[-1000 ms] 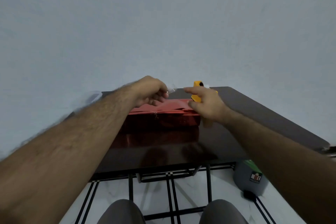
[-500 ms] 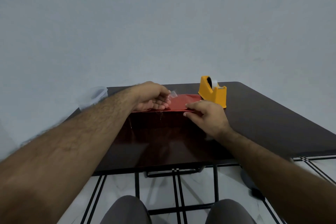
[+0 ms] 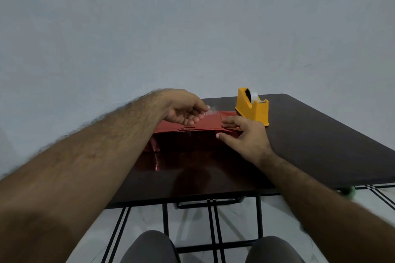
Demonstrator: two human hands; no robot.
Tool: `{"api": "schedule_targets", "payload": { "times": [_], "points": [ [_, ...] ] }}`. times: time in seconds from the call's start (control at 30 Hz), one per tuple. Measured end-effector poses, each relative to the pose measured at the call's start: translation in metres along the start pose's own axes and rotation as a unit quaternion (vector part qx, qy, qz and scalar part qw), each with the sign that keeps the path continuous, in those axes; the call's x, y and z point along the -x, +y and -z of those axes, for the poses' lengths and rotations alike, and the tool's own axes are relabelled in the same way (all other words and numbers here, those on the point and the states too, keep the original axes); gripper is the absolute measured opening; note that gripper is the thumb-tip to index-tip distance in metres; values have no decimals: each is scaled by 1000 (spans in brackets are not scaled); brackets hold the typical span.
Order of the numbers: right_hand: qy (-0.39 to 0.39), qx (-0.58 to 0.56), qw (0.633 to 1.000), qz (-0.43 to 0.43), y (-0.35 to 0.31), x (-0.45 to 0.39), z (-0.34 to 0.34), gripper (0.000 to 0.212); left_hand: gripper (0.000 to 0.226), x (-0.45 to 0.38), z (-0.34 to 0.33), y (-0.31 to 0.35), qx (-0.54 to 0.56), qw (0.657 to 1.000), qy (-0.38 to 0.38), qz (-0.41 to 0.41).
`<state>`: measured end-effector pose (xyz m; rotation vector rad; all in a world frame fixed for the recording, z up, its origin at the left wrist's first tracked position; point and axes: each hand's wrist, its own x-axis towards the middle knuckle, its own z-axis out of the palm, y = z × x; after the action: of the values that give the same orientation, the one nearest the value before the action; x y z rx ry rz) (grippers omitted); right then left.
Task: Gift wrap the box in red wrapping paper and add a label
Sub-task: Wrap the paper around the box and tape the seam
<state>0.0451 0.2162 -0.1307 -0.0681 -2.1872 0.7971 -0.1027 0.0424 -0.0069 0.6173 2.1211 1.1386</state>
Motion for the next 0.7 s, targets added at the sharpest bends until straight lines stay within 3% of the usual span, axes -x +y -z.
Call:
{"api": "schedule_targets", "payload": {
  "times": [0.23, 0.57, 0.7],
  "points": [
    [-5, 56, 998, 33, 2, -1, -2, 43, 21, -9, -10, 8, -81, 995, -20, 46],
    [-16, 108, 988, 107, 5, -2, -5, 68, 17, -16, -11, 7, -142, 986, -13, 85],
    [-20, 135, 982, 131, 3, -3, -6, 63, 15, -21, -14, 11, -173, 981, -5, 88]
  ]
}}
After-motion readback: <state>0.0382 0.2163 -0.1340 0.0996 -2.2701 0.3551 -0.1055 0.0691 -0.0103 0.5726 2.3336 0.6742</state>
